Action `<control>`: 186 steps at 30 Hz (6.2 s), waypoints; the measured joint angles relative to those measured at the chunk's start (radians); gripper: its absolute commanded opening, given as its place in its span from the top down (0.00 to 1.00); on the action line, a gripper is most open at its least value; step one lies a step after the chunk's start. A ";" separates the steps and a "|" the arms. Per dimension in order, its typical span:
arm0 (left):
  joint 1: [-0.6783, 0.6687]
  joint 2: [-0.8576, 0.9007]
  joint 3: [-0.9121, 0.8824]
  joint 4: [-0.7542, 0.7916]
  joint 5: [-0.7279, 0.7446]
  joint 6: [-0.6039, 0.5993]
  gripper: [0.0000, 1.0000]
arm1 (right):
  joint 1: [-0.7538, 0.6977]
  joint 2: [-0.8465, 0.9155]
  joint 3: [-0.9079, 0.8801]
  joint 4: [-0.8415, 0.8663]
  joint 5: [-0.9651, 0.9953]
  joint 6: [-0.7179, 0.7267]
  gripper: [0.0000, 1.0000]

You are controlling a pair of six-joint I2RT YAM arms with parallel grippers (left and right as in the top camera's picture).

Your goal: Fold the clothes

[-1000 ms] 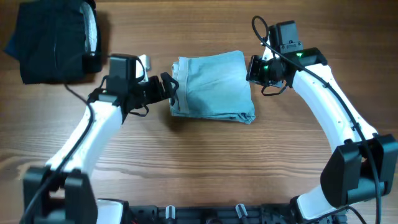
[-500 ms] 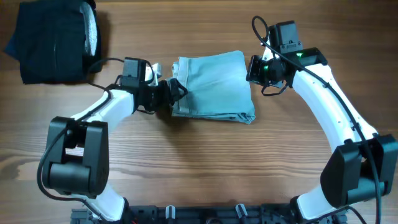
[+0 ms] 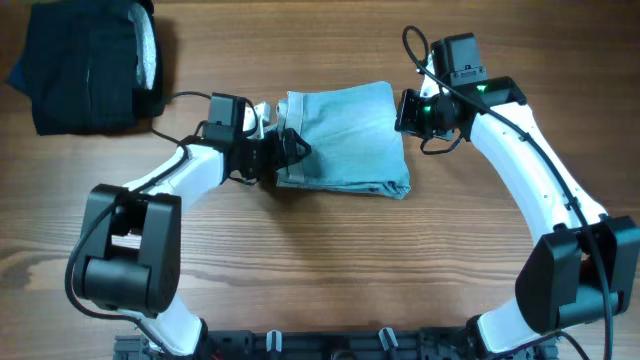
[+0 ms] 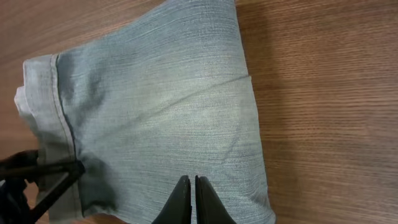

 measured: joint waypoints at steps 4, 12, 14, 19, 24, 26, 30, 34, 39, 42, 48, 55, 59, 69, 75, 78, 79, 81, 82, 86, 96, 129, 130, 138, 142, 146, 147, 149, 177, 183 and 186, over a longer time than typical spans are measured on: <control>0.031 0.000 0.000 -0.011 0.007 0.000 0.00 | 0.000 0.000 0.000 0.000 0.000 -0.007 0.96; 0.039 0.003 0.000 -0.004 0.006 0.000 0.00 | 0.000 0.000 -0.003 0.028 0.051 -0.007 0.96; 0.037 0.010 0.006 0.000 0.008 0.000 0.00 | 0.000 0.000 -0.022 0.061 0.078 -0.007 0.96; 0.037 0.020 0.011 0.026 0.014 0.000 0.00 | 0.000 0.002 -0.084 0.124 0.176 0.006 0.96; 0.037 0.025 0.013 0.034 0.019 0.000 0.00 | 0.000 0.058 -0.088 0.178 0.219 0.024 0.96; 0.034 0.028 0.014 0.039 0.018 0.000 0.00 | 0.000 0.094 -0.088 0.187 0.219 0.028 0.96; 0.024 0.039 0.021 0.055 0.019 0.000 0.00 | 0.000 0.155 -0.093 0.226 0.181 0.036 0.96; 0.015 0.052 0.031 0.071 0.023 -0.001 0.00 | 0.000 0.195 -0.093 0.262 0.105 0.040 0.96; 0.008 0.056 0.031 0.089 0.026 -0.008 0.00 | 0.015 0.207 -0.094 0.305 0.037 0.047 0.96; -0.013 0.063 0.031 0.120 0.021 -0.017 0.03 | 0.052 0.211 -0.094 0.344 0.031 0.047 0.96; -0.029 0.077 0.029 0.117 -0.023 -0.032 0.63 | 0.093 0.215 -0.094 0.362 0.030 0.047 0.96; -0.030 0.100 0.022 0.120 -0.031 -0.062 0.96 | 0.093 0.216 -0.094 0.351 0.023 0.047 0.96; -0.027 0.100 0.018 0.132 -0.024 -0.091 0.96 | 0.079 0.214 -0.092 0.267 0.008 0.047 0.96; 0.213 -0.315 -0.013 0.240 -0.040 -0.228 0.96 | -0.004 -0.063 -0.092 0.123 0.009 -0.004 0.96; 0.488 -0.574 -0.013 0.370 -0.087 -0.349 0.96 | -0.004 -0.119 -0.092 0.077 0.009 -0.007 0.96; 0.607 -0.570 -0.014 0.468 -0.103 -0.428 0.96 | -0.004 -0.119 -0.092 0.054 0.009 -0.008 0.96; 0.642 -0.558 -0.015 0.521 -0.113 -0.449 0.96 | -0.004 -0.119 -0.092 0.047 0.009 -0.007 0.96; 0.694 -0.520 -0.016 0.648 -0.137 -0.478 0.96 | -0.004 -0.120 -0.092 0.038 0.009 -0.008 0.95; 0.704 -0.496 -0.016 0.704 -0.140 -0.485 0.96 | -0.004 -0.120 -0.092 0.035 0.009 -0.007 0.96; 0.716 -0.364 -0.017 0.819 -0.147 -0.498 0.96 | -0.004 -0.120 -0.092 0.034 0.009 -0.007 0.96; 0.716 0.058 0.229 1.035 -0.125 -0.547 0.96 | -0.004 -0.120 -0.092 0.039 0.009 -0.003 0.96; 0.772 -0.233 0.535 -0.444 -0.242 -0.114 0.20 | -0.004 -0.209 -0.092 -0.057 0.007 0.005 0.96; 0.774 -0.304 0.538 -0.497 -0.242 -0.071 0.20 | -0.004 -0.242 -0.092 -0.059 0.007 0.000 0.96; 0.774 -0.695 0.538 -0.869 -0.114 0.167 0.24 | -0.004 -0.600 -0.086 -0.103 0.006 -0.037 0.95; 0.715 -0.808 0.538 -0.983 -0.031 0.282 0.14 | -0.004 -0.737 -0.085 -0.161 0.005 -0.077 0.80; 0.603 -0.875 0.538 -1.007 0.013 0.368 0.00 | -0.004 -0.832 -0.084 -0.177 0.005 -0.091 0.00; 0.590 -0.881 0.538 -1.007 0.015 0.372 0.00 | -0.004 -0.842 -0.084 -0.184 0.005 -0.091 0.00; 0.561 -0.888 0.538 -1.025 0.023 0.381 0.00 | -0.004 -0.848 -0.084 -0.200 0.005 -0.097 0.00; 0.325 -1.004 0.537 -1.106 -0.069 0.393 0.00 | -0.004 -0.326 -0.084 -0.251 0.008 -0.097 0.00; 0.266 -1.171 0.498 -1.043 -0.127 0.397 0.00 | -0.004 -0.169 -0.084 -0.137 0.009 -0.097 0.00; 0.265 -1.271 0.367 -0.941 -0.137 0.397 0.00 | -0.004 -0.125 -0.084 -0.074 0.009 -0.097 0.00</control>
